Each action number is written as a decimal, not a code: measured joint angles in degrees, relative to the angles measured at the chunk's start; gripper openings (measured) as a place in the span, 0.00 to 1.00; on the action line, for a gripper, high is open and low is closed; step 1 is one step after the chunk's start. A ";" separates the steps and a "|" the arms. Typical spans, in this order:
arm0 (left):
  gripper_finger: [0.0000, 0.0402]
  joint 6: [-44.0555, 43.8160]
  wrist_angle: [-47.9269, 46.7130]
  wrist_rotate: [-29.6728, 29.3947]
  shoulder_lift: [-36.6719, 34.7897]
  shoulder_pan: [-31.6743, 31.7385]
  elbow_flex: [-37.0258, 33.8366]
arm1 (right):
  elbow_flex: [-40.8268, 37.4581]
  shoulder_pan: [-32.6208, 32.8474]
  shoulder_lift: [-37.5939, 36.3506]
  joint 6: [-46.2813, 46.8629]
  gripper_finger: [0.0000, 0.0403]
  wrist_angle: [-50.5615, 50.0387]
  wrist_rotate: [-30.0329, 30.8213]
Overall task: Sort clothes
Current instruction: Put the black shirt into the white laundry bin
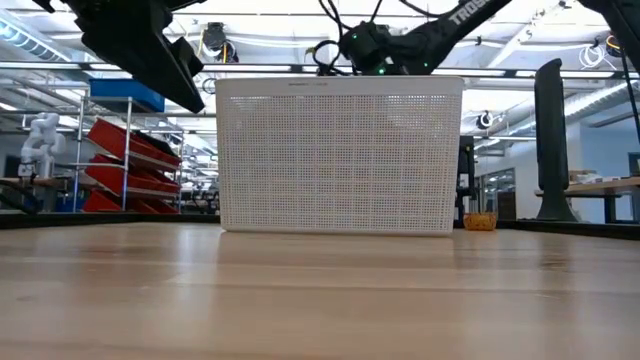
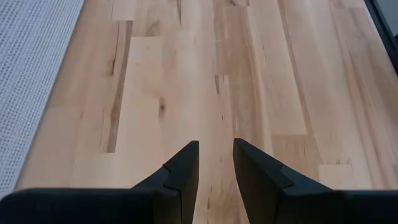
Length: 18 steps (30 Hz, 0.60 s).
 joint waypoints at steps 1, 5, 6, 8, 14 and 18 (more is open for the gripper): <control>0.27 0.00 -0.01 0.05 0.00 -0.02 0.00 | 0.07 0.00 -0.14 -0.51 0.09 -2.44 0.90; 0.27 -0.02 0.06 0.09 0.00 -0.02 0.00 | 0.09 -0.35 -2.56 -0.97 0.09 -13.26 2.81; 0.27 -0.06 0.06 0.09 0.00 -0.02 0.00 | 0.05 -0.56 -3.27 -0.51 0.09 -15.91 3.33; 0.27 -0.10 0.07 0.10 0.00 -0.02 0.00 | -0.05 -1.11 -4.43 0.80 0.09 -20.61 3.77; 0.27 -0.17 0.26 0.15 0.00 -0.02 0.00 | -0.07 -1.93 -4.56 2.87 0.09 -28.12 3.83; 0.27 -0.15 0.81 0.15 0.02 -0.02 0.00 | -0.09 -1.92 -4.23 2.13 0.10 -28.02 1.54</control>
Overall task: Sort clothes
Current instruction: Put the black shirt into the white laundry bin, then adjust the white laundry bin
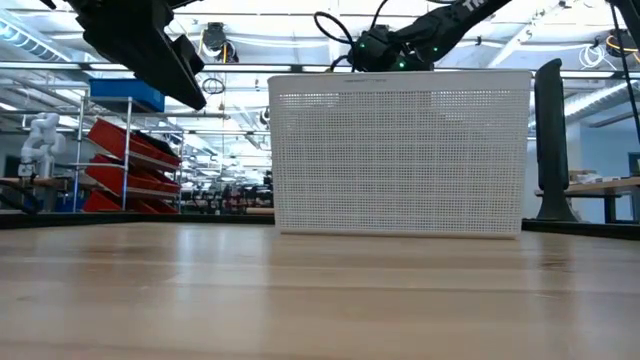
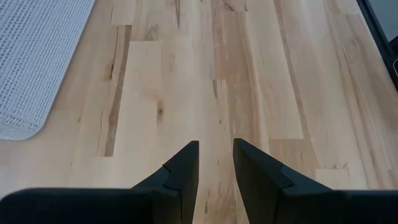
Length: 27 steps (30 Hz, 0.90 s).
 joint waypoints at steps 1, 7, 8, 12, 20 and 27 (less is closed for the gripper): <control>0.27 -0.02 0.13 0.02 0.00 0.00 0.00 | -0.07 0.00 -0.34 -0.41 0.13 0.17 -0.54; 0.27 0.01 0.53 1.22 0.00 0.00 0.00 | -0.57 0.17 -4.70 2.75 0.37 0.35 -2.99; 0.27 0.00 0.51 1.37 0.00 0.00 0.00 | -0.61 0.17 -5.82 3.38 0.41 0.27 -3.07; 0.27 -0.04 0.51 1.43 0.00 0.00 0.00 | -0.61 0.17 -10.43 5.70 0.55 0.06 -3.04; 0.27 -1.53 0.48 3.24 0.00 -0.07 0.00 | -0.48 0.24 -18.92 7.75 0.69 -5.04 -2.98; 0.27 -1.66 0.48 3.26 0.00 -0.07 0.00 | -0.34 0.28 -26.49 11.78 0.67 -12.77 -2.27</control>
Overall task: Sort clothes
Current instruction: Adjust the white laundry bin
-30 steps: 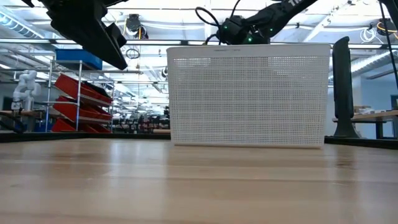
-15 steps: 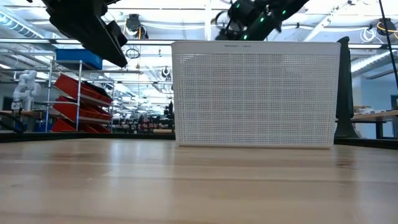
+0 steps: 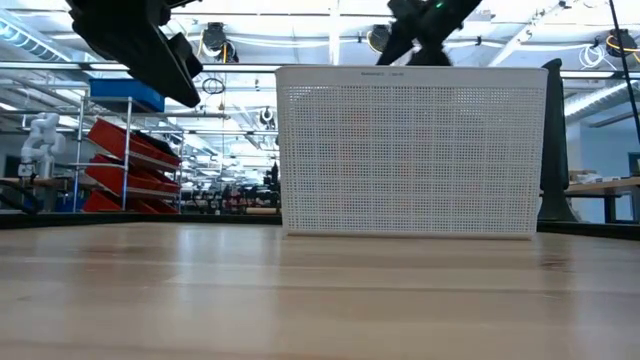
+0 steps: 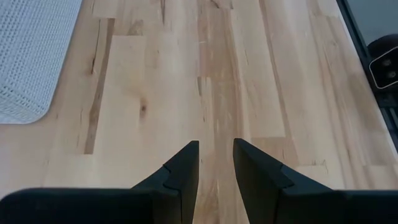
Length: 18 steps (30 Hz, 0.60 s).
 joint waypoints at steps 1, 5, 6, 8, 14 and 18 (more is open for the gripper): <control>0.27 -0.34 0.00 0.00 0.00 0.00 0.00 | 0.00 0.00 -1.14 0.93 0.66 -1.57 0.83; 0.27 -1.31 0.00 0.02 0.00 0.00 0.00 | 0.02 0.00 -5.14 7.64 0.64 -9.01 5.95; 0.27 -1.34 0.02 0.02 -0.01 0.00 0.00 | 0.02 0.00 -5.83 9.70 0.64 -10.99 7.54; 0.27 -1.34 0.00 0.00 0.00 0.00 0.00 | 0.02 0.00 -7.03 13.39 0.63 -15.12 11.06; 0.27 -1.40 0.00 0.02 0.00 0.00 0.00 | 0.02 0.00 -10.29 20.59 0.48 -23.99 27.13; 0.27 -1.40 0.02 0.02 0.00 0.00 0.00 | 0.04 -0.02 -11.64 20.14 0.16 -25.44 30.16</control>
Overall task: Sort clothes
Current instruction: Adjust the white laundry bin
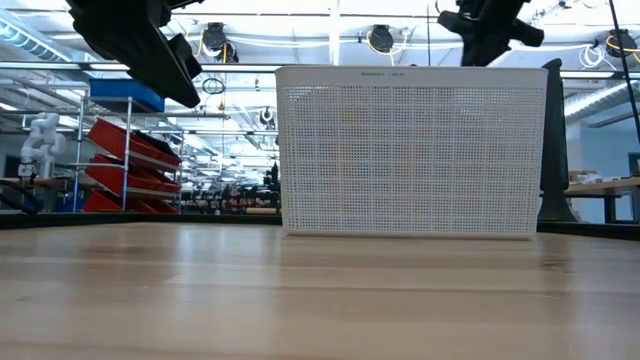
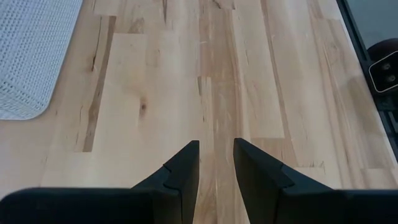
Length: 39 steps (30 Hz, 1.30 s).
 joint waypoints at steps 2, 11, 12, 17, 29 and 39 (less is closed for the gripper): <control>0.27 0.00 -0.02 -0.02 0.00 0.00 0.00 | 0.00 0.01 -0.42 -0.09 0.04 -1.49 0.17; 0.27 -1.42 -0.09 -0.02 0.00 -0.11 0.00 | 0.00 -0.22 0.22 14.59 0.00 -17.56 2.18; 0.27 -1.42 -0.07 -0.02 0.00 -0.11 0.00 | 0.00 -0.22 0.40 15.14 0.00 -18.54 1.71; 0.27 -1.42 -0.04 -0.02 0.00 -0.11 0.00 | -0.04 -0.48 1.56 16.48 0.00 -20.89 -2.37; 0.27 -1.46 0.00 -0.04 0.00 -0.11 0.00 | -12.41 -3.89 3.04 13.58 0.00 -13.73 -5.11; 0.27 0.06 0.02 -1.90 0.66 0.00 0.00 | -15.01 -4.78 3.34 5.78 0.00 3.44 -13.33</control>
